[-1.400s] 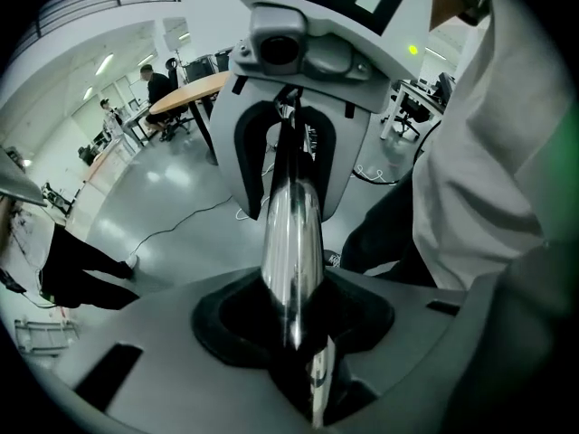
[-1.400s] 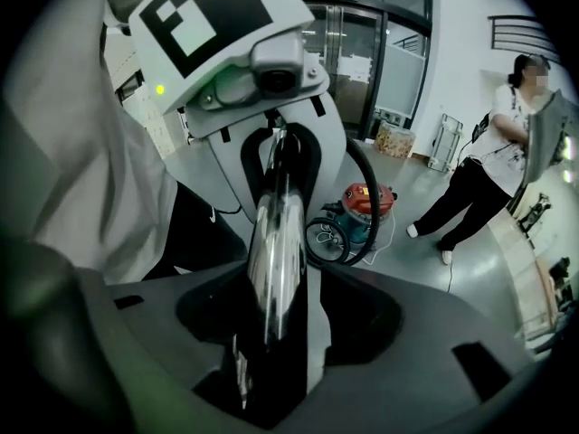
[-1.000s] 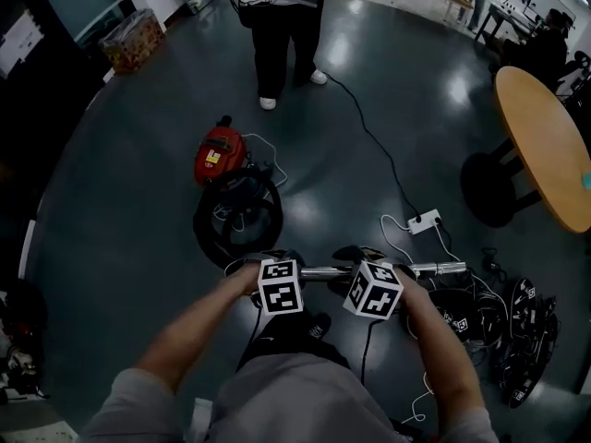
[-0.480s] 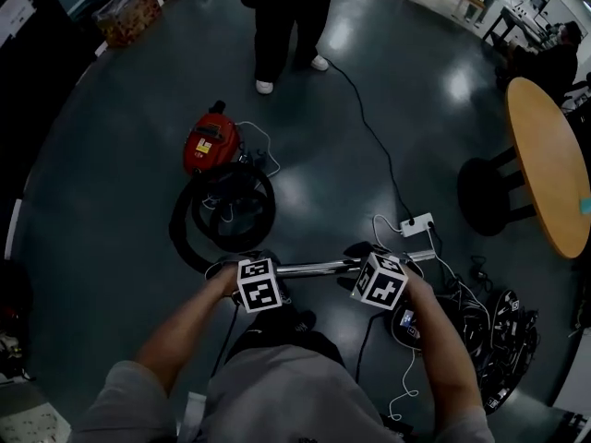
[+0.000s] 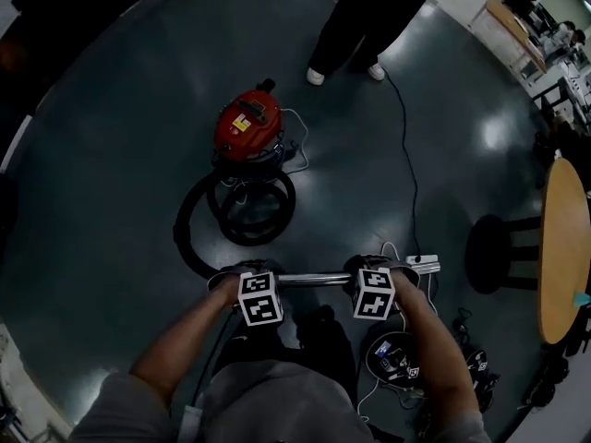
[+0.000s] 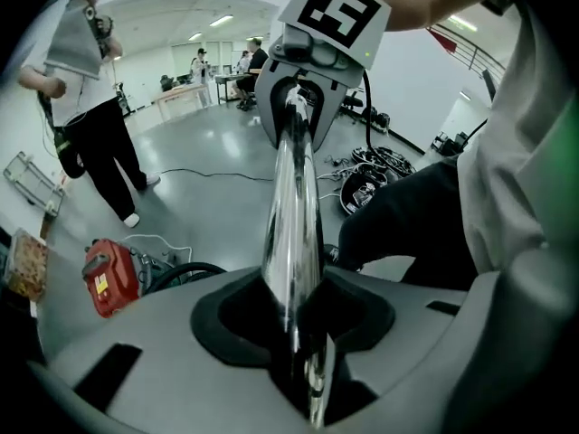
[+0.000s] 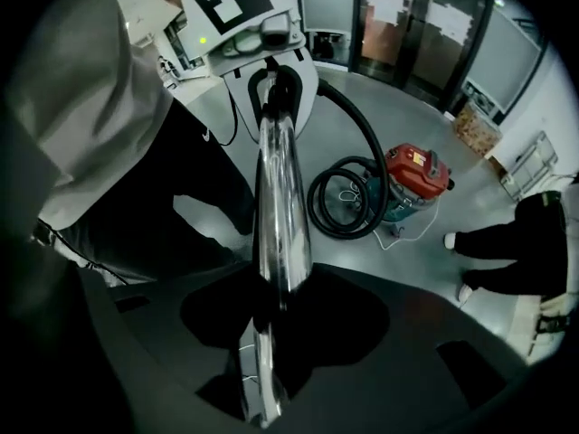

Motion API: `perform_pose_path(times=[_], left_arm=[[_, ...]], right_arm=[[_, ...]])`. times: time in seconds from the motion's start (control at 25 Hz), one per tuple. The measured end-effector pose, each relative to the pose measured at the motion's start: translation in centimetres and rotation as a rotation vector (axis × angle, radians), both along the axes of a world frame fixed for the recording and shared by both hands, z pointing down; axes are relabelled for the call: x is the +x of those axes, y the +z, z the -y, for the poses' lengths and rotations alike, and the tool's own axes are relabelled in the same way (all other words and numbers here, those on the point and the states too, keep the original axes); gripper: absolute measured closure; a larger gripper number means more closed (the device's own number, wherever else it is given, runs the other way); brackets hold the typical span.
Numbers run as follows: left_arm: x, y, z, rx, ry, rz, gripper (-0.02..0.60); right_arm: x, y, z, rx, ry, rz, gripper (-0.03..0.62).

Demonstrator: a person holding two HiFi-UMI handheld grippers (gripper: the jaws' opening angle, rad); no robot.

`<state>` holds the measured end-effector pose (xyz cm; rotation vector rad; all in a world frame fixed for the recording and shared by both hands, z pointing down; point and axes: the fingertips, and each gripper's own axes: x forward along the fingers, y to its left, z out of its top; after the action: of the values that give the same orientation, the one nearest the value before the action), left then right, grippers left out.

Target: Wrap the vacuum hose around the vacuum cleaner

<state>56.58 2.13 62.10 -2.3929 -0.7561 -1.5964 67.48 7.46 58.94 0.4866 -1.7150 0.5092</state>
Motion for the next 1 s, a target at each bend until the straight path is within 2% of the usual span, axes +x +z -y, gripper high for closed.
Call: perform_pose_path(times=[0.2,0.4,0.52,0.72,0.84,1.0], left_arm=[[0.6,5.5,0.8,-0.045,-0.120,0.004,0.431],[1.5,12.4,1.1,0.016,-0.205,0.008,0.431],[1.8,16.4,0.6,0.043,-0.239,0.019,0.431],[2.8,23.9,0.5,0.038,-0.310,0.021,0.431],[3.1,29.2,1.1,0.036,-0.328,0.047,0.430],[3.2,35.0,1.5,-0.032,-0.336,0.086,0.430]], right_arm=[[1.2,5.2,2.4,-0.006,-0.127,0.019,0.434],[2.5,12.4,3.2,0.012,-0.218,0.030,0.434],[3.1,17.0,2.9,0.025,-0.258,0.050,0.434],[4.0,24.9,3.8,0.049,-0.338,0.078,0.436],[4.3,29.9,4.7,0.052,-0.362,0.109,0.437],[4.4,36.1,5.4,0.050,-0.370,0.135,0.439]])
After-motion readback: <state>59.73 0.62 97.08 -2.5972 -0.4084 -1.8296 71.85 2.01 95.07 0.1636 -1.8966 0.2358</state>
